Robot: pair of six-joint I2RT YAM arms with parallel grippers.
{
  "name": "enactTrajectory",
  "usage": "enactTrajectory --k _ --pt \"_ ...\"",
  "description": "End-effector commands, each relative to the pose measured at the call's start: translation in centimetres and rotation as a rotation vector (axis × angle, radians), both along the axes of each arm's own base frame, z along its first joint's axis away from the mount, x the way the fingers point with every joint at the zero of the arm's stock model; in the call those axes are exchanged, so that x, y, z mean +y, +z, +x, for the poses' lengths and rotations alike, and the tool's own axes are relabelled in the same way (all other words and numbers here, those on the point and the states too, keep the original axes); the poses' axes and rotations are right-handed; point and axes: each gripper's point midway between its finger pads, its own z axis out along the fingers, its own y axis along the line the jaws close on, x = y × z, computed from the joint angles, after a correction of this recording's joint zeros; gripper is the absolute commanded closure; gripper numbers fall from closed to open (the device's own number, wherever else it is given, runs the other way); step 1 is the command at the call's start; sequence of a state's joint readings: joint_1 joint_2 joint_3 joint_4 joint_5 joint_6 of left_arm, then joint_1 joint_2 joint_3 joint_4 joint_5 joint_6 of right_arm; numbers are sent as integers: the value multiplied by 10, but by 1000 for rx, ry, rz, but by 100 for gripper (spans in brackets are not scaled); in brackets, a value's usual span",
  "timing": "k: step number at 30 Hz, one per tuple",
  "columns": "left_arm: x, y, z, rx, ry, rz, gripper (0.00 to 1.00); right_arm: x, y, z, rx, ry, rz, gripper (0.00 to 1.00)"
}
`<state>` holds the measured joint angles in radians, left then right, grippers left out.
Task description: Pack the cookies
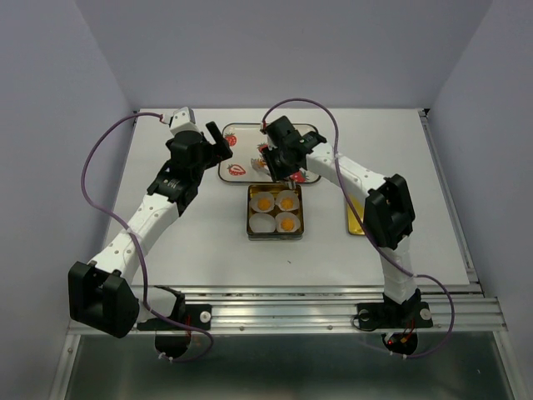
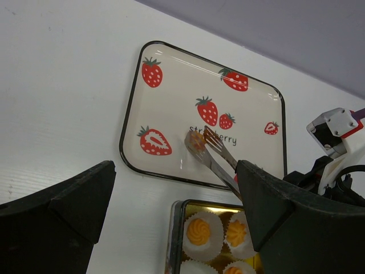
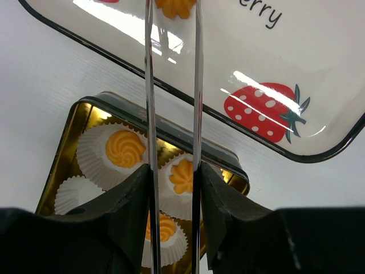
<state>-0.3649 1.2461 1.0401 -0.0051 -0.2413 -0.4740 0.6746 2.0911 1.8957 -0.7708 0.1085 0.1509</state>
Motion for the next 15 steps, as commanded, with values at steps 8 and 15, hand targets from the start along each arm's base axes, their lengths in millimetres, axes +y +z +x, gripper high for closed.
enactTrajectory --k 8,15 --pt "2 26 0 -69 3 -7 1 6 68 19 -170 -13 109 66" --pt "0 29 -1 -74 -2 -13 1 3 90 15 -234 -2 149 66"
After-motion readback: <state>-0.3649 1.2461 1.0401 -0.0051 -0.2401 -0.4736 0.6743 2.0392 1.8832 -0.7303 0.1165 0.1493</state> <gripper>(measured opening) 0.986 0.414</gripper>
